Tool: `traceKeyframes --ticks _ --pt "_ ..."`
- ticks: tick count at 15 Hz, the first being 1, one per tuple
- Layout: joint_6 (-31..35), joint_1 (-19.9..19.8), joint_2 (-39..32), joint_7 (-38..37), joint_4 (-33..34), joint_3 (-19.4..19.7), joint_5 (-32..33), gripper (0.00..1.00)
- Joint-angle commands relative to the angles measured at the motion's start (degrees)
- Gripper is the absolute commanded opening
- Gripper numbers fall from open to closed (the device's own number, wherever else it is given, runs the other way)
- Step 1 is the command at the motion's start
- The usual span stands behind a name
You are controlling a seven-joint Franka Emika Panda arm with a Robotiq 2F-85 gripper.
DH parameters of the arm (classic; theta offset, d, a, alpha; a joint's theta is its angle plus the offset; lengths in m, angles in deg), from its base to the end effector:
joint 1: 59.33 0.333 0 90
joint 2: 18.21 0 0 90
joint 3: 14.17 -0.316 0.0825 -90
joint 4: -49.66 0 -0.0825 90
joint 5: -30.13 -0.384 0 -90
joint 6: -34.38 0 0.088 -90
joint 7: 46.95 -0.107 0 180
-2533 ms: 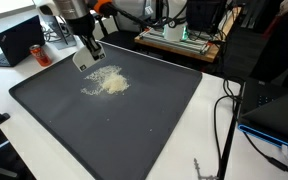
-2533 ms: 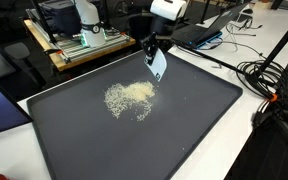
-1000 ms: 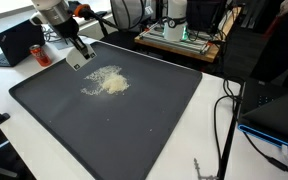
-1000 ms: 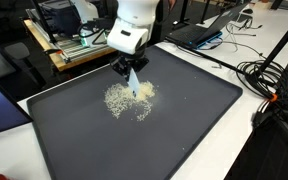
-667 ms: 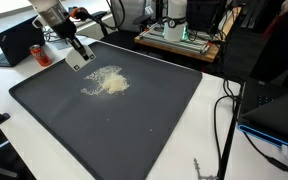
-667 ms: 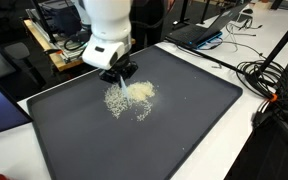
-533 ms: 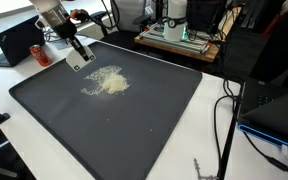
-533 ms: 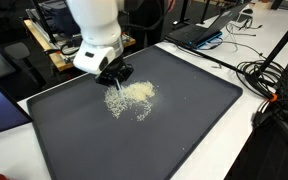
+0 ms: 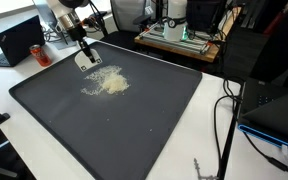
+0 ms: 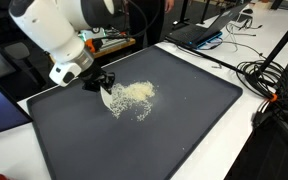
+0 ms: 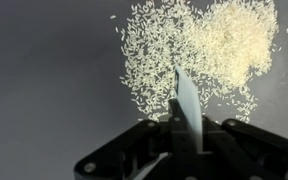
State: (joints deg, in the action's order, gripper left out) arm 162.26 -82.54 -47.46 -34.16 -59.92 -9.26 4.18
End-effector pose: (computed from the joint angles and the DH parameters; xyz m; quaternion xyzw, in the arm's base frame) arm 0.5448 -0.2741 0.2144 -0.9453 0.2792 0.0343 0.1649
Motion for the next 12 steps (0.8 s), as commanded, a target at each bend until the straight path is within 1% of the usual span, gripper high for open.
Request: traceKeyframes --ticks 1,5,8,9,10,11,12 --pt "2.29 -4.66 3.12 6.31 -7.01 -0.93 -9.46 0.01" --pt "1.29 -8.98 3.85 16.41 -11.0 -0.51 -21.43 0.01" --pt "-0.03 -10.72 3.69 23.81 -12.89 0.52 -29.58 0.01" --pt "-0.04 -10.73 3.72 25.88 -13.49 1.01 -31.56 0.01" --pt "0.9 -10.18 4.14 28.86 -14.62 1.53 -32.61 0.01" --pt "0.14 -8.34 1.75 24.69 -11.57 3.11 -29.91 0.01" --pt "0.16 -8.22 1.68 25.49 -11.91 3.56 -30.28 0.04"
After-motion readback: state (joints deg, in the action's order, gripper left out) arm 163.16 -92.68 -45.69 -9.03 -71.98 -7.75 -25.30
